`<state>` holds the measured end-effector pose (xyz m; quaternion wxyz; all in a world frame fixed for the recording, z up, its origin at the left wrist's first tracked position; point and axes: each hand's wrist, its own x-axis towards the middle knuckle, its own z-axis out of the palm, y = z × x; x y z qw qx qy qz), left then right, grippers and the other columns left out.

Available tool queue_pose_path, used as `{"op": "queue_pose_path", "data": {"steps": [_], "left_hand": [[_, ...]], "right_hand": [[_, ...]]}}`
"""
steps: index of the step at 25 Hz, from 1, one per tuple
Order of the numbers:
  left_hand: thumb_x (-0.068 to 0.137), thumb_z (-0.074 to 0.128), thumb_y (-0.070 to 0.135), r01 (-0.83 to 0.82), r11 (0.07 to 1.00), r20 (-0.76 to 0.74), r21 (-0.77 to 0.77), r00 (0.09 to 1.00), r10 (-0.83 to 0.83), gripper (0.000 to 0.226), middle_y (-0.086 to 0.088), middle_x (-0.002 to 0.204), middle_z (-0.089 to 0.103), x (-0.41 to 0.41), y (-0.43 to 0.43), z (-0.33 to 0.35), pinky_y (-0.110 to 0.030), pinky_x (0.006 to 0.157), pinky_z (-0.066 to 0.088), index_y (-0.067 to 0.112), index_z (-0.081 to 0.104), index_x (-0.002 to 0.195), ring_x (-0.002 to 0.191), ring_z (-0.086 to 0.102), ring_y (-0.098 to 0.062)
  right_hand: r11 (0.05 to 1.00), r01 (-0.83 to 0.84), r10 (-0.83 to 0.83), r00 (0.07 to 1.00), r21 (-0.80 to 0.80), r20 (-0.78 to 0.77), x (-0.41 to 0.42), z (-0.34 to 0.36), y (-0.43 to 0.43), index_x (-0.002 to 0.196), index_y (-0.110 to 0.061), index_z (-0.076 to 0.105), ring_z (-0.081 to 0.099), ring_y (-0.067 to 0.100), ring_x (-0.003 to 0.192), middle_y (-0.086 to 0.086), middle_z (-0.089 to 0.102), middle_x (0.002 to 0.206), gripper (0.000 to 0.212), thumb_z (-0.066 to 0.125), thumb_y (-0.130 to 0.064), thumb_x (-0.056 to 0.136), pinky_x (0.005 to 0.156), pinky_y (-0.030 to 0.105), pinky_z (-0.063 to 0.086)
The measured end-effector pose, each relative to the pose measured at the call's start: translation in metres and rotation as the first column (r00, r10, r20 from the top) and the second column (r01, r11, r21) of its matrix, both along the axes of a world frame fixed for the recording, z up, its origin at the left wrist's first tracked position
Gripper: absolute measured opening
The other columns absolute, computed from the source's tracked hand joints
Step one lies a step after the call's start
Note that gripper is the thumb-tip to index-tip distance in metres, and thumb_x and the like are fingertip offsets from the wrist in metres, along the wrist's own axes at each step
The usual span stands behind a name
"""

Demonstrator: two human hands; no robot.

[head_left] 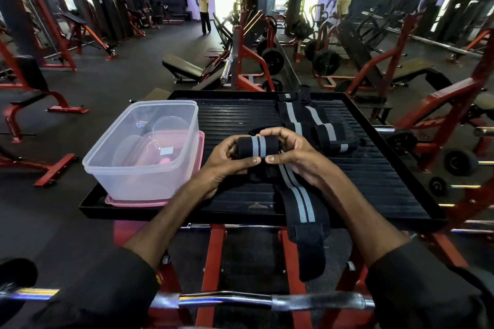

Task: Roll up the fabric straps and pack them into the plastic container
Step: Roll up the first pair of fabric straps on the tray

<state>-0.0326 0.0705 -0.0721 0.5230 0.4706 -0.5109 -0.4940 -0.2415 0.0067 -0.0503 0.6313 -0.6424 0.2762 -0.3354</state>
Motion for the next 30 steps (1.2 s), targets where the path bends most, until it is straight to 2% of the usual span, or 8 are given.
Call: {"op": "queue_pose_path", "data": {"steps": [4,8,13,17,20,23,28,30], "left_hand": [[0.068,0.088,-0.003,-0.022,0.987,0.121,-0.158,0.992,0.041,0.063,-0.005,0.121,0.070,0.002,0.000,0.001,-0.029,0.101,0.052,0.019,0.063,0.121,0.112,0.065,-0.010],[0.063,0.090,-0.004,-0.005,0.955,0.230,-0.295,0.970,0.076,0.066,-0.001,0.129,0.065,-0.002,-0.001,-0.001,-0.025,0.097,0.052,0.016,0.063,0.120,0.121,0.060,-0.006],[0.066,0.088,-0.004,-0.003,0.964,0.260,-0.265,0.963,0.074,0.069,0.005,0.133,0.062,0.002,-0.004,-0.002,-0.036,0.106,0.051,0.017,0.061,0.126,0.128,0.056,-0.010],[0.079,0.081,0.003,0.123,0.992,0.048,0.023,0.991,-0.124,0.073,0.004,0.141,0.058,0.009,-0.006,-0.001,-0.042,0.111,0.046,0.031,0.050,0.139,0.133,0.055,-0.016],[0.076,0.084,0.026,0.192,0.970,0.000,0.150,0.981,-0.194,0.072,0.003,0.138,0.063,0.012,-0.007,-0.004,-0.045,0.113,0.044,0.027,0.051,0.140,0.129,0.059,-0.016],[0.079,0.085,0.015,0.034,0.999,0.083,-0.001,0.996,-0.034,0.059,-0.005,0.124,0.071,0.003,-0.005,-0.002,-0.039,0.106,0.050,0.018,0.058,0.131,0.117,0.066,-0.017],[0.067,0.092,0.014,-0.101,0.964,0.195,-0.247,0.969,0.152,0.056,0.006,0.114,0.073,0.004,-0.006,-0.001,-0.029,0.101,0.050,0.030,0.065,0.114,0.111,0.067,-0.009],[0.071,0.091,0.017,-0.108,0.950,0.245,-0.293,0.952,0.184,0.054,0.007,0.115,0.073,0.005,-0.003,-0.003,-0.025,0.099,0.051,0.028,0.065,0.116,0.110,0.067,-0.007]], "right_hand": [[0.960,-0.044,0.032,0.998,0.276,0.046,0.000,0.012,-0.003,0.140,-0.025,0.056,0.066,0.016,0.112,-0.003,0.068,0.128,0.053,0.068,-0.016,0.089,0.098,0.043,0.047],[0.980,0.014,0.025,0.981,0.199,-0.193,0.004,0.005,-0.004,0.138,-0.024,0.059,0.058,0.019,0.129,-0.002,0.065,0.138,0.062,0.070,-0.045,0.081,0.113,0.053,0.034],[0.981,0.023,-0.004,0.995,0.194,-0.099,0.007,0.004,-0.003,0.131,-0.022,0.062,0.061,0.016,0.122,-0.002,0.068,0.129,0.052,0.073,-0.034,0.082,0.104,0.049,0.044],[0.975,0.102,-0.105,0.994,0.198,0.005,0.014,-0.001,-0.003,0.125,-0.024,0.066,0.065,0.017,0.116,-0.004,0.073,0.118,0.051,0.078,-0.025,0.075,0.105,0.050,0.043],[0.972,0.146,-0.162,0.984,0.183,0.071,0.015,-0.004,-0.005,0.130,-0.021,0.065,0.069,0.023,0.112,0.010,0.069,0.130,0.061,0.081,-0.010,0.073,0.104,0.049,0.050],[0.972,0.123,-0.149,0.981,0.202,0.122,0.014,-0.003,-0.008,0.138,-0.020,0.057,0.072,0.019,0.103,0.009,0.069,0.125,0.072,0.076,0.007,0.073,0.090,0.039,0.054],[0.973,-0.007,0.000,1.000,0.230,0.027,0.014,-0.005,-0.010,0.139,-0.018,0.057,0.065,0.022,0.119,0.003,0.071,0.122,0.070,0.077,-0.008,0.073,0.108,0.051,0.041],[0.974,0.006,-0.012,1.000,0.228,0.026,0.017,-0.004,-0.007,0.126,-0.015,0.065,0.068,0.019,0.112,0.003,0.074,0.116,0.056,0.079,-0.010,0.073,0.105,0.048,0.046]]}}
